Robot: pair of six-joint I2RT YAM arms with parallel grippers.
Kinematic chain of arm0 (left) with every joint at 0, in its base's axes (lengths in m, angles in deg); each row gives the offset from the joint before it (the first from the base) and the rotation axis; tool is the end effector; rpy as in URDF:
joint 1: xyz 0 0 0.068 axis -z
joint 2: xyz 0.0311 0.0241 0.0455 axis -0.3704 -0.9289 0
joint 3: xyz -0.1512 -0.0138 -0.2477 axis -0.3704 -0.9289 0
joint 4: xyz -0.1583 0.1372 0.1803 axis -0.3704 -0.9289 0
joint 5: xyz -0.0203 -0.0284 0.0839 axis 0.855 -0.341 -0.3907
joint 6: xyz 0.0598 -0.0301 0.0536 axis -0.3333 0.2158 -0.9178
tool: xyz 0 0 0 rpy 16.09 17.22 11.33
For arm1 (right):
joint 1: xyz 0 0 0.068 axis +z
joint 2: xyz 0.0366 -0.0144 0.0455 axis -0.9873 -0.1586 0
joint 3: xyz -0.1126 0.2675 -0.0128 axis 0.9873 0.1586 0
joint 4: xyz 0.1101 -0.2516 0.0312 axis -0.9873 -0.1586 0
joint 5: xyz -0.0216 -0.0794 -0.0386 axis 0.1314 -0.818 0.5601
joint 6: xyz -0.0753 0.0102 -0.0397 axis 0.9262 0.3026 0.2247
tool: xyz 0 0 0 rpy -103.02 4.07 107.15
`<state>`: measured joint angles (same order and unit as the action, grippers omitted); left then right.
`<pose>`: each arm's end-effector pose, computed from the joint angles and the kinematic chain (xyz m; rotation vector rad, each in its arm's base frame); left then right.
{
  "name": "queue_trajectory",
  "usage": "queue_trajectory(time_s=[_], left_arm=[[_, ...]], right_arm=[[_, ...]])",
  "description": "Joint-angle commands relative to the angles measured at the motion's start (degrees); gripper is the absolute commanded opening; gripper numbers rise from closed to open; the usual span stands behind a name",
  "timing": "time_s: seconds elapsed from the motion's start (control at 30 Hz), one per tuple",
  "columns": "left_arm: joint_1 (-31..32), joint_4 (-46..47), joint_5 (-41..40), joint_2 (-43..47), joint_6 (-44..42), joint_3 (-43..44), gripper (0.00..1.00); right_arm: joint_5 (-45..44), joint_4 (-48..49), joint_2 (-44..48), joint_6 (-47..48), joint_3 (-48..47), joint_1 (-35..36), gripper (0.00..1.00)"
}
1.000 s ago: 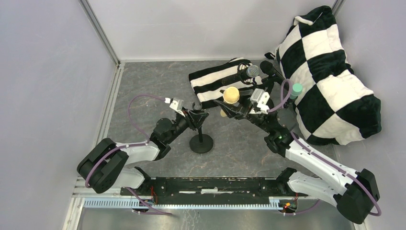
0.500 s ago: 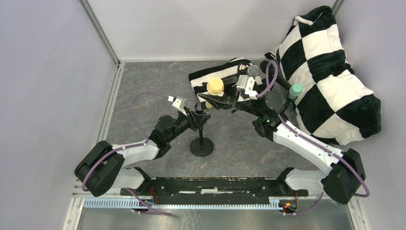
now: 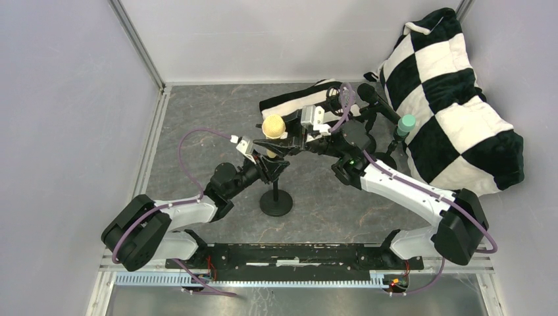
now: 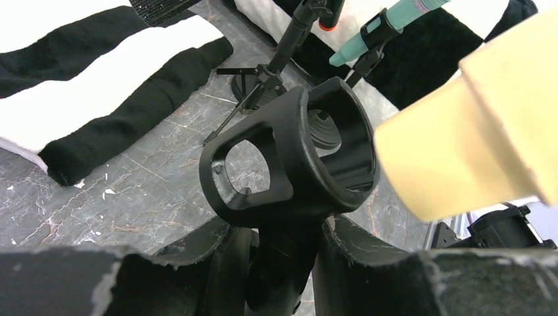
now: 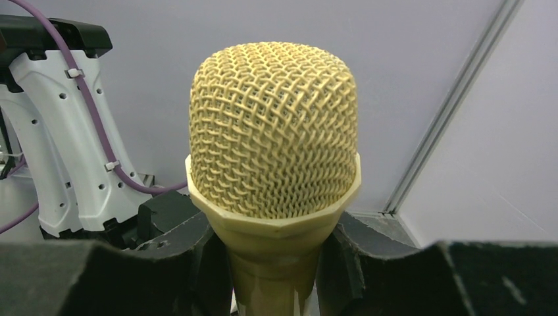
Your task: Attach the microphones to the stand
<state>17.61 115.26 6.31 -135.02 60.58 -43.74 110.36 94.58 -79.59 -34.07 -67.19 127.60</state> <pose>0.2156 -0.1950 0.2175 0.3036 1.5846 -1.0842 0.2033 0.2810 0.4216 -0.9733 0.8333 1.1049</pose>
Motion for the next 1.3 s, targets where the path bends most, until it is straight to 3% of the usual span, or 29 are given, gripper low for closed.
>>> queue_trajectory(time_s=[0.0,0.7,1.27], left_arm=[[0.2,5.0,1.1,1.0,-2.2,0.0,0.02],[0.1,5.9,2.2,1.7,-2.6,-1.4,0.02],[0.2,5.8,2.6,1.9,-2.8,-1.5,0.02]], right_arm=[[1.3,-1.8,-1.1,2.7,-4.5,0.8,0.00],[-1.1,-5.6,-2.5,8.8,-1.5,0.8,0.00],[-2.6,-7.5,-3.2,11.5,6.5,0.8,0.00]])
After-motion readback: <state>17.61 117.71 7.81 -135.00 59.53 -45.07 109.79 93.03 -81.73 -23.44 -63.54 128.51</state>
